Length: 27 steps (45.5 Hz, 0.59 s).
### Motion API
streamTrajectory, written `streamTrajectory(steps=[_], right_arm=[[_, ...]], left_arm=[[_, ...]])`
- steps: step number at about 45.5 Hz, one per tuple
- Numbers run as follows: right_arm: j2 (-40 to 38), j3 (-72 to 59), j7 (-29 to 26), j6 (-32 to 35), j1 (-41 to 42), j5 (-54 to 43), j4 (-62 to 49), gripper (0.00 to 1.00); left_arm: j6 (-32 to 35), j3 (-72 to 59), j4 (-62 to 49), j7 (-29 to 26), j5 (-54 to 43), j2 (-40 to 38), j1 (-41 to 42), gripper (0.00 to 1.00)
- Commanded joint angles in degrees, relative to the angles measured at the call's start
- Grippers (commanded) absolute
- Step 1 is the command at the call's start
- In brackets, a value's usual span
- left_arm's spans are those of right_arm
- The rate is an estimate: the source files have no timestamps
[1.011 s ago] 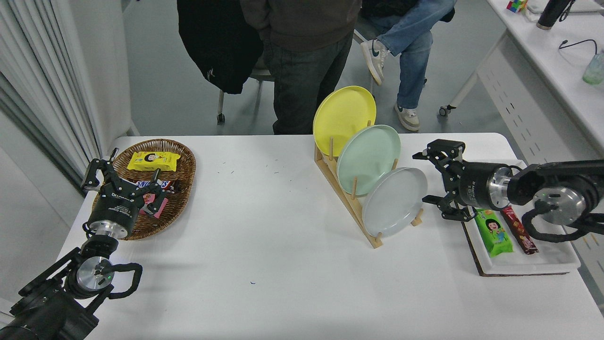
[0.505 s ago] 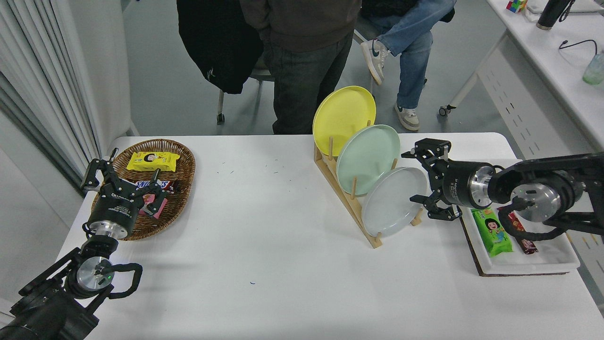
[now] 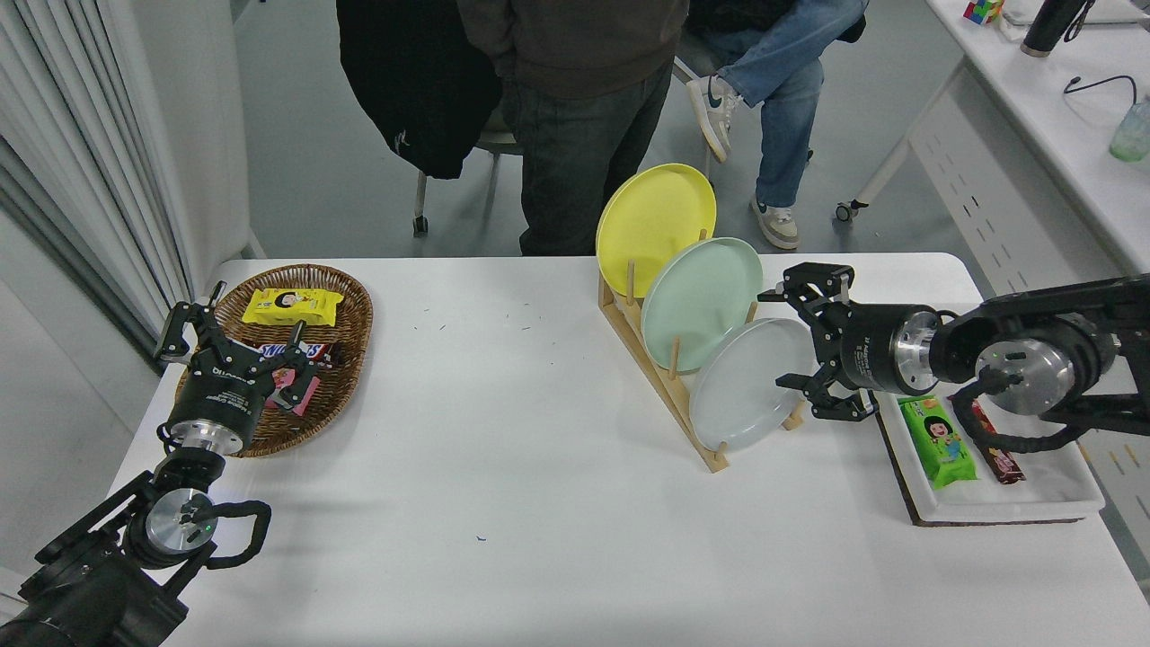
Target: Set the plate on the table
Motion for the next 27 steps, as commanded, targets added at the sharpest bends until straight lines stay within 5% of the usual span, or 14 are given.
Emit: streamTrajectory(steps=[1,14,27], right_arm=[[-0.39,-0.09,-0.65,0.94,0.20,-0.14,0.01,0.99],[-0.30,0.17,-15.15,-0.03,0.20,-0.84,-0.43,0.99],[-0.30,4.21,-15.95,0.15,-1.03,-1.19,-2.63,0.99]], left_arm=[[0.00,0.00,0.00,0.00,0.00,0.00,0.00,0.98],[0.00,0.00,0.00,0.00,0.00,0.00,0.00,0.98],[0.00,0.00,0.00,0.00,0.00,0.00,0.00,0.98]])
